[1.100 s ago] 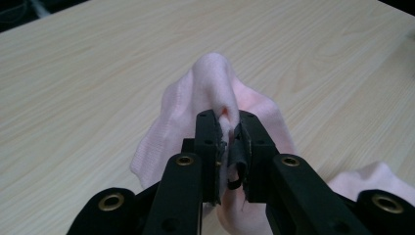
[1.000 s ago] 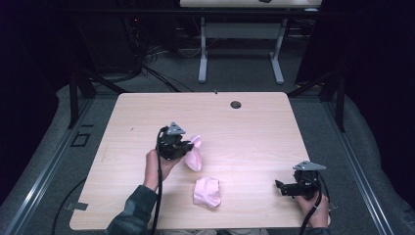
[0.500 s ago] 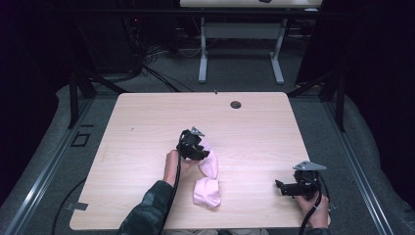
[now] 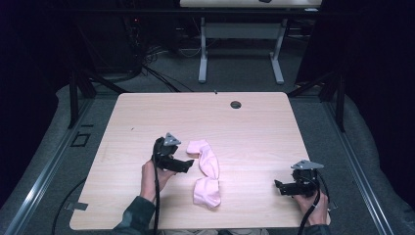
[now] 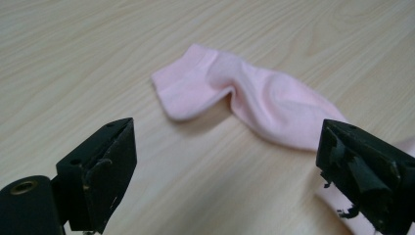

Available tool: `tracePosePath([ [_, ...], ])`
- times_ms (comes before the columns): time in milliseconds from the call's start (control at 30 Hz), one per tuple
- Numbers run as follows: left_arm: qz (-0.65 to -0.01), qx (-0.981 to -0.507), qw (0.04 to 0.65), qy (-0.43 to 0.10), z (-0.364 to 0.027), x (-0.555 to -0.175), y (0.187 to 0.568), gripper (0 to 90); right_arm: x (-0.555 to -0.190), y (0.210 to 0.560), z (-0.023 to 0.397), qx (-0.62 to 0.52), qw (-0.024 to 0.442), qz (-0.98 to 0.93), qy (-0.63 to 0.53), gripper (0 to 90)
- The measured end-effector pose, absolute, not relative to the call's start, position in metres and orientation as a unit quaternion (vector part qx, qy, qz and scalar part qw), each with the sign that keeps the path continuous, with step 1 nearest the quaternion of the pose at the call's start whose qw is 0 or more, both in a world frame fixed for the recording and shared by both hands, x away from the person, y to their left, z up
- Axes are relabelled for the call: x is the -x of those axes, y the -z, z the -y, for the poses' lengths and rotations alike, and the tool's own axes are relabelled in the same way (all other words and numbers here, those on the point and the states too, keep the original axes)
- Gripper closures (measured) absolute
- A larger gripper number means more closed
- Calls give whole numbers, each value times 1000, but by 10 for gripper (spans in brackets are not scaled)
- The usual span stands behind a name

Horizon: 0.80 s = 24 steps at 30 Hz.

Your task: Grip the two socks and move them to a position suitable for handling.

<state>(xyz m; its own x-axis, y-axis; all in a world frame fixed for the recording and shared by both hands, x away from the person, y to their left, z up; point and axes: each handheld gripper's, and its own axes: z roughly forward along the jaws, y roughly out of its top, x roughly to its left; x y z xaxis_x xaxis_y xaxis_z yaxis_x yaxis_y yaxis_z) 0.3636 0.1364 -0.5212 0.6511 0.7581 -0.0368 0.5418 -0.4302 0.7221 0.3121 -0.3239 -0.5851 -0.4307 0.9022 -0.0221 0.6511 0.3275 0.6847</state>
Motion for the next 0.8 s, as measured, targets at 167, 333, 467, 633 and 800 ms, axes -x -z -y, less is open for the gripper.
tracePosePath([
  [167,-403,-826,360,-159,-156,-344,525,26,-305,576,305,-479,192,-796,-318,0],
  [333,-425,-814,360,-166,-176,-321,537,0,-283,539,248,-406,178,-823,-356,23],
  [467,-435,-808,365,-158,-186,-309,543,0,-271,519,203,-346,166,-852,-356,67],
  [633,-453,-796,370,-155,-198,-295,554,0,-263,513,163,-294,150,-875,-354,149],
  [800,-464,-791,370,-148,-203,-288,564,0,-258,525,108,-233,139,-907,-322,378],
])
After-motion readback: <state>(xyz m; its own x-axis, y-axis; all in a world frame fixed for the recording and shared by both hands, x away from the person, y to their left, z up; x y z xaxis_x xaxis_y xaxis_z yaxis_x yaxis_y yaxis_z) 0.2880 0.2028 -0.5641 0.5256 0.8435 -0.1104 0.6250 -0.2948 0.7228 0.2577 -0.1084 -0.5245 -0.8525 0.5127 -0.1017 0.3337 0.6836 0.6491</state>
